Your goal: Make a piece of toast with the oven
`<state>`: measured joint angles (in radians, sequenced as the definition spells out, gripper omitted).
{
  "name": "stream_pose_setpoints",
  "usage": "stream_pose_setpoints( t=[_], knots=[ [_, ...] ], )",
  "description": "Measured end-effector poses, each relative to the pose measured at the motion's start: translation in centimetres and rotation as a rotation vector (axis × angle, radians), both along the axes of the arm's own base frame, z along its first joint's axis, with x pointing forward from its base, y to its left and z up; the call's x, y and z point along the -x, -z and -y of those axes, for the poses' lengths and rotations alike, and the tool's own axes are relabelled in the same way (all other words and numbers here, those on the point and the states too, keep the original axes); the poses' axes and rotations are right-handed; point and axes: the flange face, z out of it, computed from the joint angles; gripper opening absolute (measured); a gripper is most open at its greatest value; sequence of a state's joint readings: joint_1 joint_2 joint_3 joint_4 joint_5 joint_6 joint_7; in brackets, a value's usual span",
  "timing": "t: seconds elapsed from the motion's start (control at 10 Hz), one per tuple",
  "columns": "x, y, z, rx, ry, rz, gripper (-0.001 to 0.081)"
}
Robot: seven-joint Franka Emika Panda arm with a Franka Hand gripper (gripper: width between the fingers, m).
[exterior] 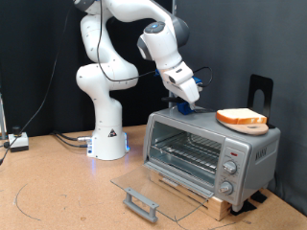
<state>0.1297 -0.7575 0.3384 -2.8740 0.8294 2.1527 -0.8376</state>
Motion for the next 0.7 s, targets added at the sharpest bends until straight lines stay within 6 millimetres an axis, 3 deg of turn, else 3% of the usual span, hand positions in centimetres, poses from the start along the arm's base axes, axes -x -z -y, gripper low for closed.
stream_pose_setpoints(
  t=[0.4,0.5,0.6,0.7],
  knots=[
    [0.08,0.60,-0.69,0.009,0.003,-0.003,0.0799],
    [0.07,0.75,-0.75,0.013,0.005,-0.006,0.0636],
    [0.06,0.88,-0.83,0.019,0.008,-0.007,0.0636],
    [0.03,0.87,-0.90,0.022,0.011,-0.002,0.0471]
  ],
)
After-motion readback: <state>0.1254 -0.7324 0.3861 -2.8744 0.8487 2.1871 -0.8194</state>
